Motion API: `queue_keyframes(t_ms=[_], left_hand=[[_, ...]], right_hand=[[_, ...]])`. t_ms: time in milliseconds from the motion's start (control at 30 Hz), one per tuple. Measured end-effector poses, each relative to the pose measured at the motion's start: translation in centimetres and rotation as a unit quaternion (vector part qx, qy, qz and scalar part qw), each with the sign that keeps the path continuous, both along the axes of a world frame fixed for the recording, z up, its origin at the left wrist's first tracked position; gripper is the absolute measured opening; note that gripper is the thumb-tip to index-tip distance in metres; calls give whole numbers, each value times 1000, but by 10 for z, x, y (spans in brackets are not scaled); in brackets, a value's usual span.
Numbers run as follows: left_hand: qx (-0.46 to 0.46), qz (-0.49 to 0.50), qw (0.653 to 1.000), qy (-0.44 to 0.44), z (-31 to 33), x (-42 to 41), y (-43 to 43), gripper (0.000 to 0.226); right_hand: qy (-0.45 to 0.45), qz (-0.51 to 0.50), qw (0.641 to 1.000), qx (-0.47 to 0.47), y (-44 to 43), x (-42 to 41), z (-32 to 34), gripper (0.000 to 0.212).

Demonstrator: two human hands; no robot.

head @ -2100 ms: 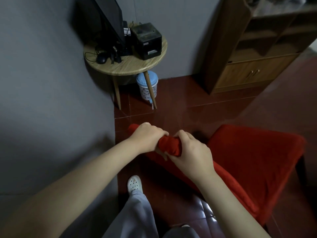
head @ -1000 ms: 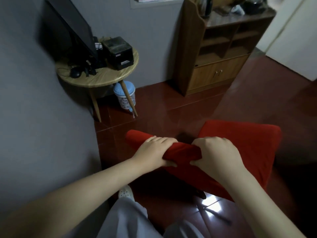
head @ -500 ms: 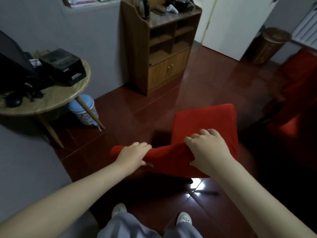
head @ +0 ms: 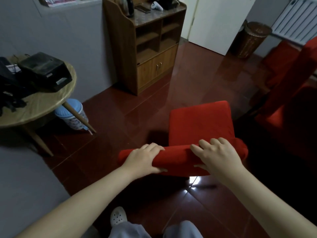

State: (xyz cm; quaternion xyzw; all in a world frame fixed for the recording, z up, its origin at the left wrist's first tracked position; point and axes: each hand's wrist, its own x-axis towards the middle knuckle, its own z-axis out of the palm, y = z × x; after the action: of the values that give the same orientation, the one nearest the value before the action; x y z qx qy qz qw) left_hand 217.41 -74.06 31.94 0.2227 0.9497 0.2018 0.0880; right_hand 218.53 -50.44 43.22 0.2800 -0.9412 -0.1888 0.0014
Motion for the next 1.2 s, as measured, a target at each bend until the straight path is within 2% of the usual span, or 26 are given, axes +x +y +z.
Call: queue_keyframes(t_ms=[167, 300, 400, 633, 833, 900, 1067, 1200], left_hand=[[-9, -48, 999, -9, 9, -13, 18, 79], [-31, -28, 999, -23, 13, -18, 44, 78], [-45, -37, 998, 6, 18, -19, 80, 76], [-28, -69, 992, 103, 24, -27, 136, 74], [-54, -110, 970, 208, 45, -27, 205, 63], [-66, -121, 966, 217, 52, -28, 235, 60], [-125, -138, 963, 193, 62, -27, 310, 53], [-82, -158, 964, 199, 61, -29, 357, 50]], right_hand=[[-8, -24, 1000, 16, 67, -1, 10, 56], [-71, -72, 995, 17, 121, 0, 18, 56], [-112, -94, 989, 17, 150, -10, 29, 62], [-142, -157, 977, 15, 218, -23, 31, 86], [-120, -224, 967, 7, 285, -15, 26, 80], [-104, -254, 962, -6, 312, -7, 23, 79], [-108, -308, 945, 30, 373, 4, 12, 75], [-119, -346, 930, 16, 414, 3, 1, 71]])
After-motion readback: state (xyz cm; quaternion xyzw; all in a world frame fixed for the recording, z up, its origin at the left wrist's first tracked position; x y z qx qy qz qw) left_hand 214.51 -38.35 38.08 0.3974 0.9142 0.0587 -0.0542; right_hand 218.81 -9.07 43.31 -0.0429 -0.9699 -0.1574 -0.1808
